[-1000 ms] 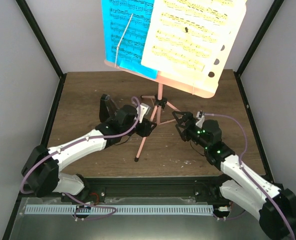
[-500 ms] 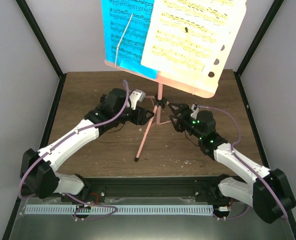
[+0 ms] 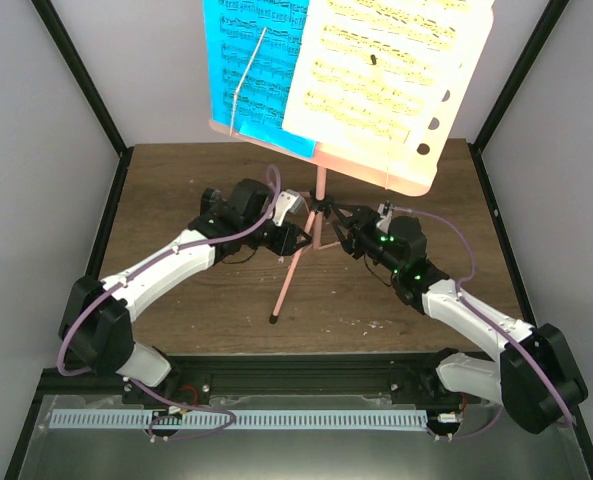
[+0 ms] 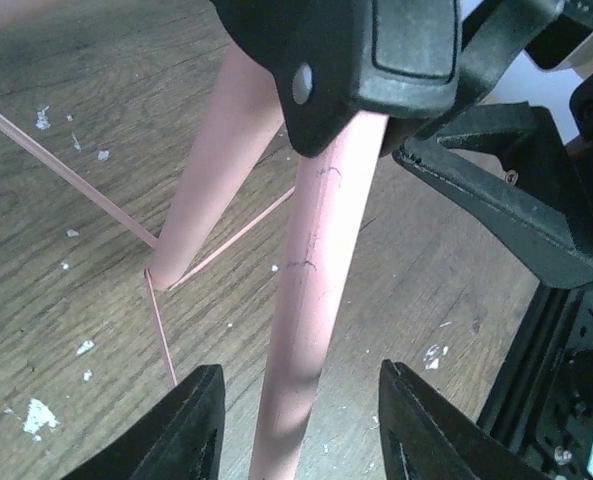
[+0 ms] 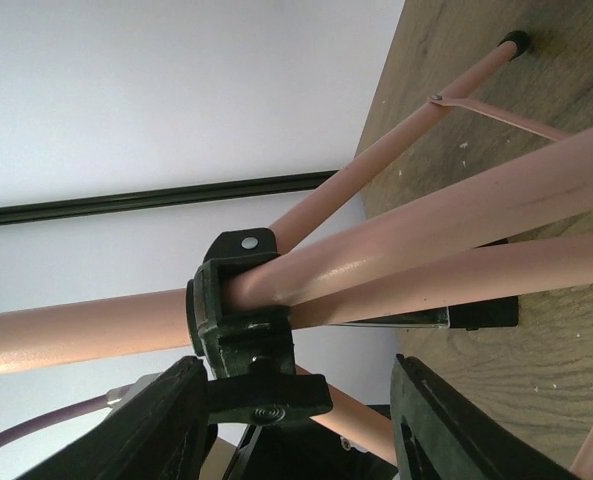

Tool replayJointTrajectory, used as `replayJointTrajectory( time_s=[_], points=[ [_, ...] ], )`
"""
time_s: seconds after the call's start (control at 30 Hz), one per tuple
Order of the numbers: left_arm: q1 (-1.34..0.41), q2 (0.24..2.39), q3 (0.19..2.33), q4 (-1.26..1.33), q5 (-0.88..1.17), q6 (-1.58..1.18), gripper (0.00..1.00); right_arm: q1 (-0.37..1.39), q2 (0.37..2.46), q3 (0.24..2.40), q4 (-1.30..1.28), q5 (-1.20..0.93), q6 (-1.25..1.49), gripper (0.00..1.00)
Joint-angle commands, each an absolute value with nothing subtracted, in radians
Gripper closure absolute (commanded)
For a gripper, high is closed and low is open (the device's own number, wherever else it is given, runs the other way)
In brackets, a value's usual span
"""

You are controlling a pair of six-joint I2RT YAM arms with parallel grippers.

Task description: Pack up the instrument practice props

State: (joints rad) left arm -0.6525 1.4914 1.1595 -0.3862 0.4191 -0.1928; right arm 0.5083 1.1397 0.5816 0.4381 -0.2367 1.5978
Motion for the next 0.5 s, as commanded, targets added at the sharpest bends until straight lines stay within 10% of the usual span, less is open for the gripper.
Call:
replayJointTrajectory(
  time_s=[0.0,0.47],
  points=[
    [-0.653,1.519,1.184,-0.397,0.402,-0.134,0.6,0.521,1.145,0.623,0.464,-0.209,1.614,0.5],
    [-0.653,1.52,1.195,-0.427,0.355,-0.096,0.68,0.558,1.18,0.646,0.463,-0.184,1.62,0.47]
  ],
)
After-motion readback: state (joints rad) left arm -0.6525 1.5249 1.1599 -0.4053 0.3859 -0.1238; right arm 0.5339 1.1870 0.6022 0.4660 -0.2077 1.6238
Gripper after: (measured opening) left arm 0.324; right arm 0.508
